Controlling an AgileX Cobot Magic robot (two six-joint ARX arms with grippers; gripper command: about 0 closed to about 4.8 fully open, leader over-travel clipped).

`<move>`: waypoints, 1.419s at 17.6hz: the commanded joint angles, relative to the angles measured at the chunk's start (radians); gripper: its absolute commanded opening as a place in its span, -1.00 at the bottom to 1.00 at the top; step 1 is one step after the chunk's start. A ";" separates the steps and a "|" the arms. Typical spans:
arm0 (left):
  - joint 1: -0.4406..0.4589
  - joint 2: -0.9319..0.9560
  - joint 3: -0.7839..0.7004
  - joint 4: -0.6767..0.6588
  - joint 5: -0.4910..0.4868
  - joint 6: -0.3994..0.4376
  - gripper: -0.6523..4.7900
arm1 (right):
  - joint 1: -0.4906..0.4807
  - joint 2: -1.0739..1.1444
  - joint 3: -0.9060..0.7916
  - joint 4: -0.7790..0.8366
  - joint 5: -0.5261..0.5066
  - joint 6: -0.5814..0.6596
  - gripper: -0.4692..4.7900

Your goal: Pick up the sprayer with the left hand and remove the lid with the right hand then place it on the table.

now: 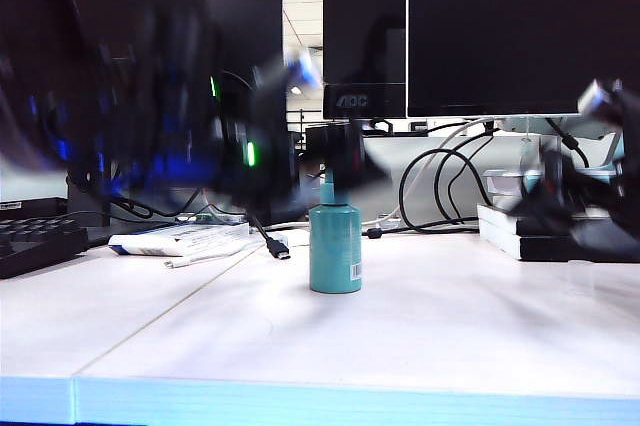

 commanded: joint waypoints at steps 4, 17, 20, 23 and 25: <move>0.065 -0.480 0.002 -0.375 -0.168 0.182 1.00 | -0.005 -0.263 0.002 0.128 -0.026 0.119 1.00; 0.405 -1.576 -0.100 -1.477 -0.344 0.409 0.08 | -0.001 -1.701 -0.011 -1.212 0.376 -0.114 -0.84; 0.405 -1.717 -0.343 -1.293 -0.283 0.342 -0.01 | 0.001 -1.699 -0.084 -1.268 0.370 -0.062 -0.73; 0.404 -1.770 -0.463 -1.188 -0.270 0.140 -0.14 | 0.000 -1.702 -0.237 -1.205 0.315 -0.030 -0.53; 0.404 -1.767 -0.533 -1.160 -0.272 0.156 -0.14 | 0.001 -1.702 -0.278 -1.192 0.309 0.012 -0.53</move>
